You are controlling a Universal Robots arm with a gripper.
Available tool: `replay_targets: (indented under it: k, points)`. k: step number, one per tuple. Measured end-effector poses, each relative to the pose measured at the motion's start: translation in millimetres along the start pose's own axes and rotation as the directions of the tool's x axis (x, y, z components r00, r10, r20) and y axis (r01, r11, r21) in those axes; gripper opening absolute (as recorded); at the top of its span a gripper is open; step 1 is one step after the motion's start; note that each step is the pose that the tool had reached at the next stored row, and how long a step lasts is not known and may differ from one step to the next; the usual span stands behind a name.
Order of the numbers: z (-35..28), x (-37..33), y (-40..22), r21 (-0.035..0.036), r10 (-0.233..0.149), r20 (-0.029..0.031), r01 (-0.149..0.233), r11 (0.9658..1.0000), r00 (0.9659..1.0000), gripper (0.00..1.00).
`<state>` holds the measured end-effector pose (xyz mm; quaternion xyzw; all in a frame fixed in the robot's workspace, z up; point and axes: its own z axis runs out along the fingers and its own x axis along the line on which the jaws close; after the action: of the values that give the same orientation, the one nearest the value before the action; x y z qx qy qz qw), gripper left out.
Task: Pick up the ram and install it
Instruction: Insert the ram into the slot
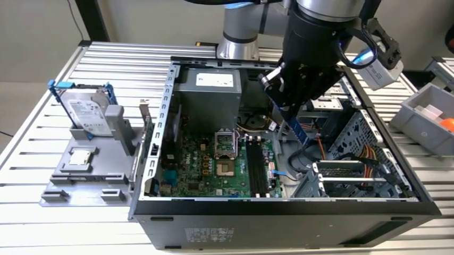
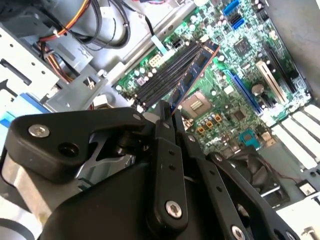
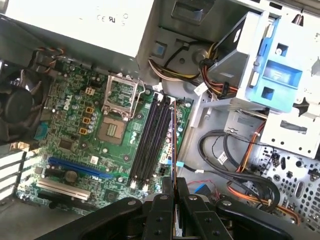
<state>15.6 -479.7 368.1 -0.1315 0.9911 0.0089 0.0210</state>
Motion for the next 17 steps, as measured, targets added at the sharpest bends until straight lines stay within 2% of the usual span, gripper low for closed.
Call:
replay_targets:
  k: [7, 17]
  points:
    - [0.4, 0.1, 0.0, 0.0016, 0.039, 0.0005, -0.039, 0.9992, 0.9992, 0.0]
    - [3.1, 0.2, 0.0, 0.0015, 0.04, -0.0015, -0.04, 0.9992, 0.9992, 0.0]
